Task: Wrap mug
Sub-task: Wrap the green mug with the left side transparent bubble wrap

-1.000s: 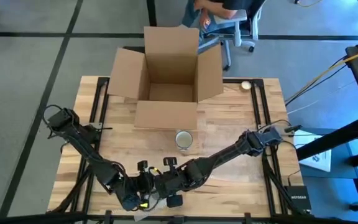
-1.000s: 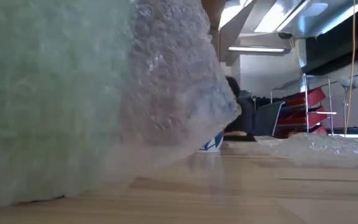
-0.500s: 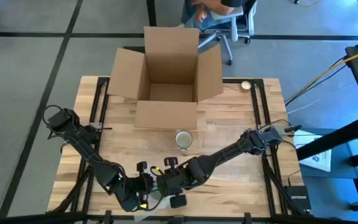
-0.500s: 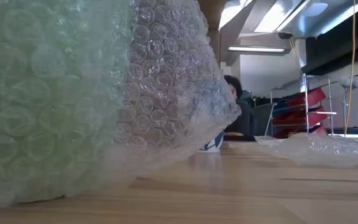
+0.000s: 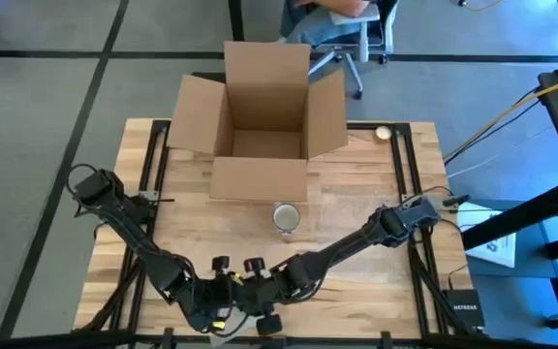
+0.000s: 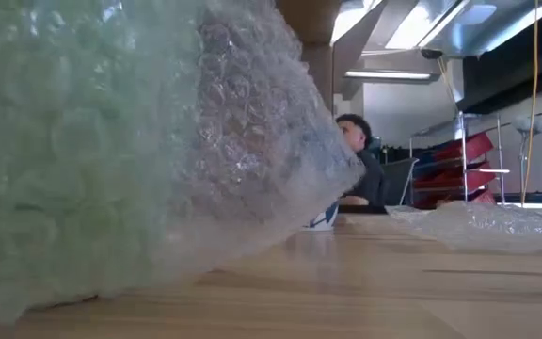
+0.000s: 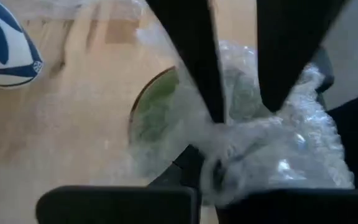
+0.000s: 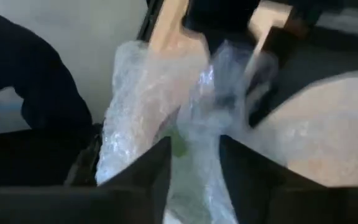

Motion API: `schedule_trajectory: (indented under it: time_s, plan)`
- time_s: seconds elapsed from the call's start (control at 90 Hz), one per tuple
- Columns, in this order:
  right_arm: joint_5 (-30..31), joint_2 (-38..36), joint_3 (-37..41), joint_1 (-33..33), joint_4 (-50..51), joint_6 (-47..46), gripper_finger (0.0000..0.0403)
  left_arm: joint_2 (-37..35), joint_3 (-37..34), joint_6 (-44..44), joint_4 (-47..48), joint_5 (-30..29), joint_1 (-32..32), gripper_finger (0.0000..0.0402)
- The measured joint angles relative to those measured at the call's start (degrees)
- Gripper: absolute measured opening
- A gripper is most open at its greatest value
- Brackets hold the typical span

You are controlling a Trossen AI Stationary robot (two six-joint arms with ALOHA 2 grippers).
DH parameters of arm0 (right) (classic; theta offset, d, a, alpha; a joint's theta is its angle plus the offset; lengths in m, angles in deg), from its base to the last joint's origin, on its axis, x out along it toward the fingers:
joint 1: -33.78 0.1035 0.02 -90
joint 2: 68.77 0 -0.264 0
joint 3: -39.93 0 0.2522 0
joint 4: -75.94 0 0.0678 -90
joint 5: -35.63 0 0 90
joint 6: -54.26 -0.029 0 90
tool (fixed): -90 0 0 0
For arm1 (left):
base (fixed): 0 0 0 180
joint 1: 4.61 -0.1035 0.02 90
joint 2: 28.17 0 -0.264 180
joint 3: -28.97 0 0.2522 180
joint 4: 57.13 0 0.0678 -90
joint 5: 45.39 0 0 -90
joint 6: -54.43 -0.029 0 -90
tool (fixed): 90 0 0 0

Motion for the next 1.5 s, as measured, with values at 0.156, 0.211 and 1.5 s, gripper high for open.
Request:
schedule_trajectory:
  time_s: [0.156, 0.211, 1.5]
  plan:
    - [1.37, 1.45, -0.04, -0.15, 1.17, -0.43, 0.0011, -0.07, -0.04, 0.00, 0.84, 2.88, -0.05, 0.0004]
    - [1.63, 1.62, 0.00, -0.21, 1.69, -1.10, 0.0017, -0.49, 0.01, 0.13, 0.87, 3.73, -0.05, 0.0005]
    - [2.08, 4.14, 0.10, -1.38, 1.46, -1.60, 0.0000, -12.74, 0.29, 25.53, 23.93, 9.90, 8.11, 0.0105]
